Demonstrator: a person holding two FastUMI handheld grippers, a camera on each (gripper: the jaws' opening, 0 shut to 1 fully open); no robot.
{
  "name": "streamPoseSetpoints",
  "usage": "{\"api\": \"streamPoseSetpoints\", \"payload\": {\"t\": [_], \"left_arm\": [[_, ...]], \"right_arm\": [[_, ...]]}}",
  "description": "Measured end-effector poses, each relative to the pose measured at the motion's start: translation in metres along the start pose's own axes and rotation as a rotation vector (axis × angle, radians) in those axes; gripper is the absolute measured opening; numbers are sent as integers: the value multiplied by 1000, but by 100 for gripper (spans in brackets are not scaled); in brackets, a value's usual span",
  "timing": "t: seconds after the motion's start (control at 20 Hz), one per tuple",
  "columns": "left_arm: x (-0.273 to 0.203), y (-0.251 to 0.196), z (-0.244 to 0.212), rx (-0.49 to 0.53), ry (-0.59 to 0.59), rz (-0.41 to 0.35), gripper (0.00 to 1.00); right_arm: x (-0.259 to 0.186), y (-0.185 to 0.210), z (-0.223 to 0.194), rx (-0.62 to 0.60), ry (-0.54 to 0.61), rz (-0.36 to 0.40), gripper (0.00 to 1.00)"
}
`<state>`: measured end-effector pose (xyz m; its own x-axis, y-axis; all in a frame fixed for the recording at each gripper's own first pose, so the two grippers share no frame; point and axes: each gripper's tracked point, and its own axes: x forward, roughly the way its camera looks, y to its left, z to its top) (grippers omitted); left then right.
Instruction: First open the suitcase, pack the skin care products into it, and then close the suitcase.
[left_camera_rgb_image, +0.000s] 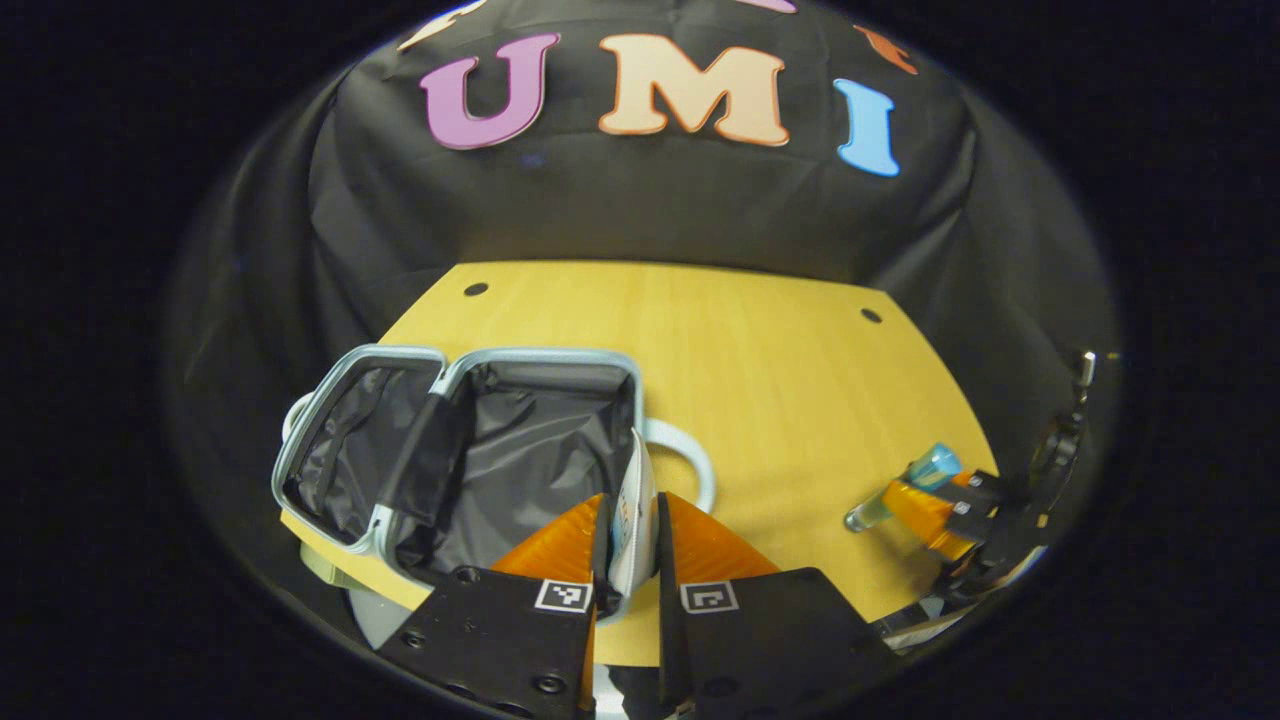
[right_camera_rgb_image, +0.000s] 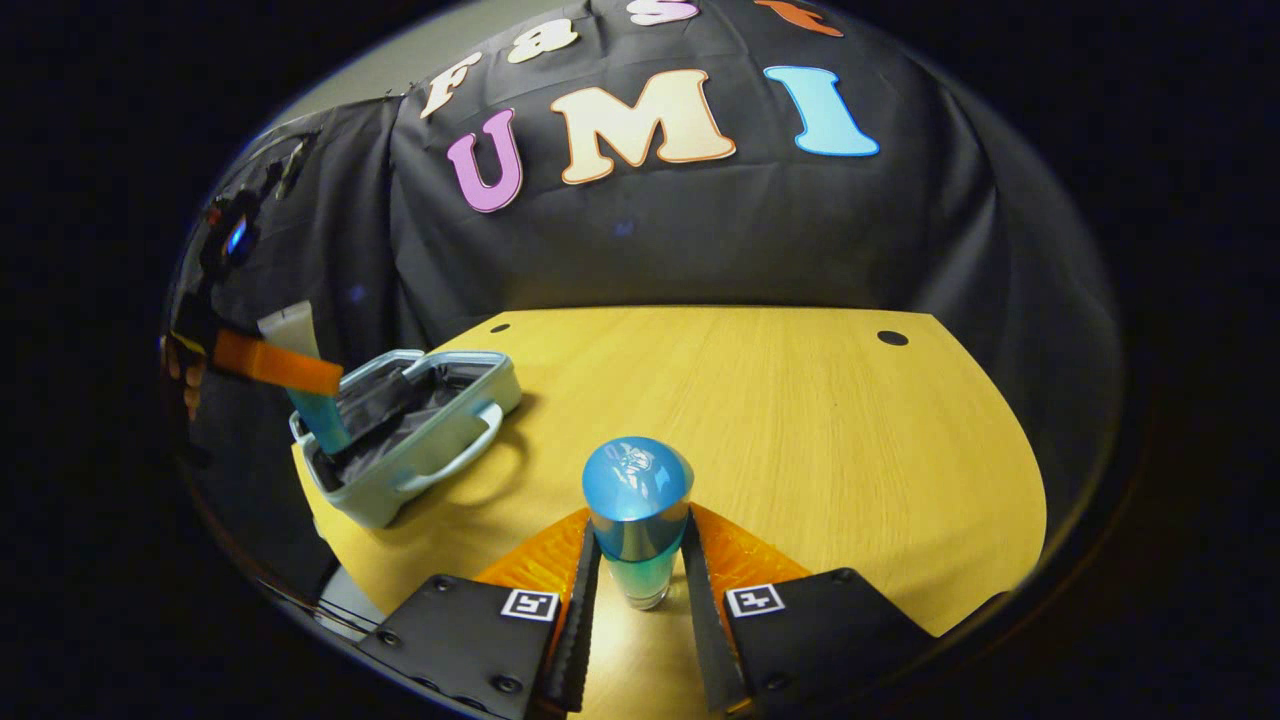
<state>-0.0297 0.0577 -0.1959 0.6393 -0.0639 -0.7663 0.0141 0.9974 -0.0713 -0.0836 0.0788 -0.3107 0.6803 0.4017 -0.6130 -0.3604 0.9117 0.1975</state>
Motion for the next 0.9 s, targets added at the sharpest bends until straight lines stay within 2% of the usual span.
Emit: {"api": "streamPoseSetpoints", "payload": {"t": [0.2,0.25,0.3,0.4,0.45,0.55,0.6,0.7,0.75,0.9], "left_arm": [[18,49,-18,-2,123,37,18],[27,58,-24,-7,151,32,18],[35,68,-28,-12,175,33,18],[49,81,-34,-13,214,30,18],[56,85,-37,-13,233,23,18],[68,92,-41,-8,259,9,18],[75,95,-43,-9,268,-1,18],[85,98,-49,-12,291,-23,18],[89,99,-52,-12,300,-34,18],[99,100,-48,5,285,-77,19]], "right_arm": [[-15,37,43,10,-47,28,43],[-19,48,53,18,-57,41,48],[-21,62,60,25,-65,56,44],[-20,85,71,61,-53,87,43],[-18,97,76,88,-42,106,46],[-14,121,81,130,-25,133,43],[-13,133,83,137,-17,147,46],[-7,154,89,124,-17,172,43],[-3,162,91,124,-5,186,46],[12,189,86,177,45,225,43]]}}
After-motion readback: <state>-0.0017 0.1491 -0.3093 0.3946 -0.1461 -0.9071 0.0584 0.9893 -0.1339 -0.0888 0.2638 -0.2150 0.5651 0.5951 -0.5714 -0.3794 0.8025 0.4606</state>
